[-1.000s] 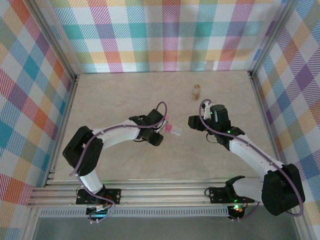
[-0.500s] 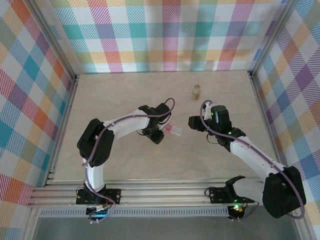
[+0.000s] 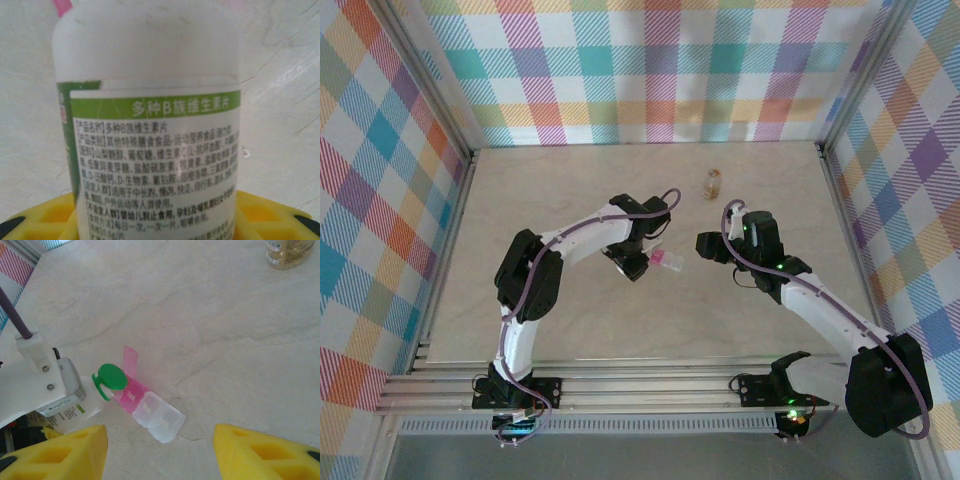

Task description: Sort the pills into containers

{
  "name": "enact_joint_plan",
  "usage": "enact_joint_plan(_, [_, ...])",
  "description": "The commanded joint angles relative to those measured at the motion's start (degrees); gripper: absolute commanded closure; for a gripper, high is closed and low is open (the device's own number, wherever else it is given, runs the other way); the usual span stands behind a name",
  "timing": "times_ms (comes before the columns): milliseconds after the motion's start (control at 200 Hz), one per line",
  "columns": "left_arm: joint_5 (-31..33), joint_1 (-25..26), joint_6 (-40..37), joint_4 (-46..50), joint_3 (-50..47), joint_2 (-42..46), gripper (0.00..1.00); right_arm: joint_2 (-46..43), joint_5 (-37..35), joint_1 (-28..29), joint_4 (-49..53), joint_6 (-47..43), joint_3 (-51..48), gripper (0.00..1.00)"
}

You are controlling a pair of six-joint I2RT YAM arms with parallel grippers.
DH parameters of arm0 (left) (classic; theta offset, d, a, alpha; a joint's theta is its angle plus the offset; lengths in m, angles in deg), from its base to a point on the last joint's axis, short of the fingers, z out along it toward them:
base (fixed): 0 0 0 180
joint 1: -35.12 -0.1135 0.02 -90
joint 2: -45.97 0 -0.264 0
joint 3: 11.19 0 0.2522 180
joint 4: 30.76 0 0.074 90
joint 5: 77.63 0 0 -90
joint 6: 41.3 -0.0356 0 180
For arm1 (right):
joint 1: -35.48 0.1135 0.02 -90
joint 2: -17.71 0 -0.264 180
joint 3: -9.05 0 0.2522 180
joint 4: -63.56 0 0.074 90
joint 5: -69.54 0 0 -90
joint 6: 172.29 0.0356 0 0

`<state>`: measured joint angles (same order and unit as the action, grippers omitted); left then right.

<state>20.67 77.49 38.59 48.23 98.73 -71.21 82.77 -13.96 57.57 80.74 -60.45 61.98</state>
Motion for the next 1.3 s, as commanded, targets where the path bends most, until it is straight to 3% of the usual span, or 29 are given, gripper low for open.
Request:
enact_joint_plan(0, [2.8, -0.7, -2.8, 6.4, 3.8, -1.2, 1.0, -1.0, 0.9, -0.3, -1.6, 0.5, -0.3, 0.4])
enact_joint_plan(350, [4.6, -0.4, -4.6, 9.7, 8.4, -4.2, 1.0, -0.4, 1.4, -0.3, -2.0, 0.7, -0.4, 0.4])
enact_joint_plan(565, [10.6, 0.8, -5.7, 10.3, 9.6, -6.2, 1.0, -0.3, 2.1, -0.3, -2.1, 0.8, -0.4, 0.4])
enact_joint_plan(1295, [22.1, 6.7, -9.8, 9.1, 7.0, -7.4, 1.0, 0.4, 3.0, -0.3, -2.3, 1.3, -0.3, 0.4])
